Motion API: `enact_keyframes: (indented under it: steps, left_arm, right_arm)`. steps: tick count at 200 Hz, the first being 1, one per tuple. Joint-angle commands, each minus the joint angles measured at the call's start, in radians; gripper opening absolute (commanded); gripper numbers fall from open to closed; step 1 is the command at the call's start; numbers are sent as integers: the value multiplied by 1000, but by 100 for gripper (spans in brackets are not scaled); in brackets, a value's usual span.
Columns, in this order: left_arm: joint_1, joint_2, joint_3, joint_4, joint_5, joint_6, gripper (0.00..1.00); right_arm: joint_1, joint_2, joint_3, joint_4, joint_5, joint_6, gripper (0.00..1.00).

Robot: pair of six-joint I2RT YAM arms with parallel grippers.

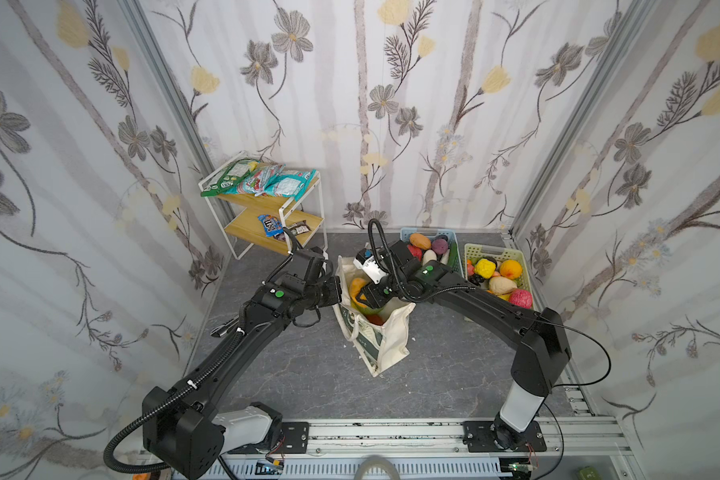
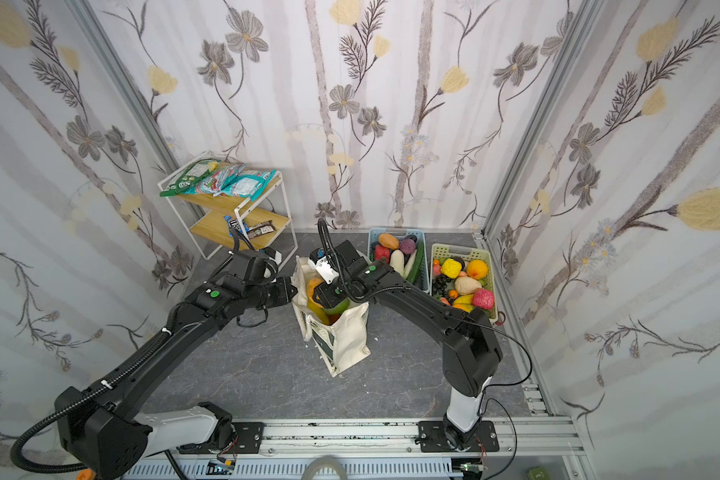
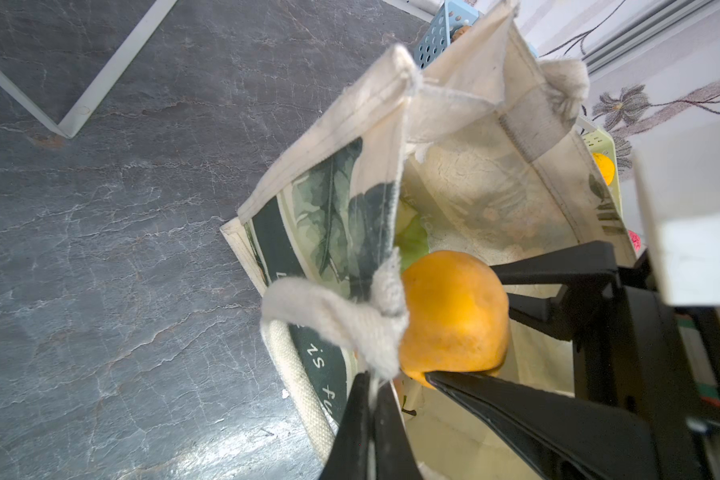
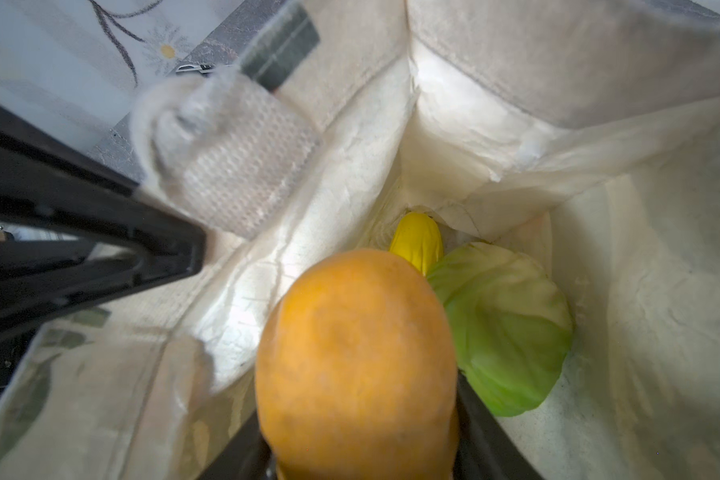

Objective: Place the food into the grocery bag and tie it
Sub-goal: 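Lower the orange squash into the bag and open the right gripper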

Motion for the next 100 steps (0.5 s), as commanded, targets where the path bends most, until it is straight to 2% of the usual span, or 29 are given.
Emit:
enact_keyframes:
  steps: [1, 100]
  left_arm:
    - [0, -5, -7, 1, 4, -8, 0]
    - [-5, -12, -14, 1, 1, -13, 0]
  right_arm:
    - [1, 15, -4, 50, -8, 16, 54]
    - [1, 68, -25, 98, -16, 40, 55]
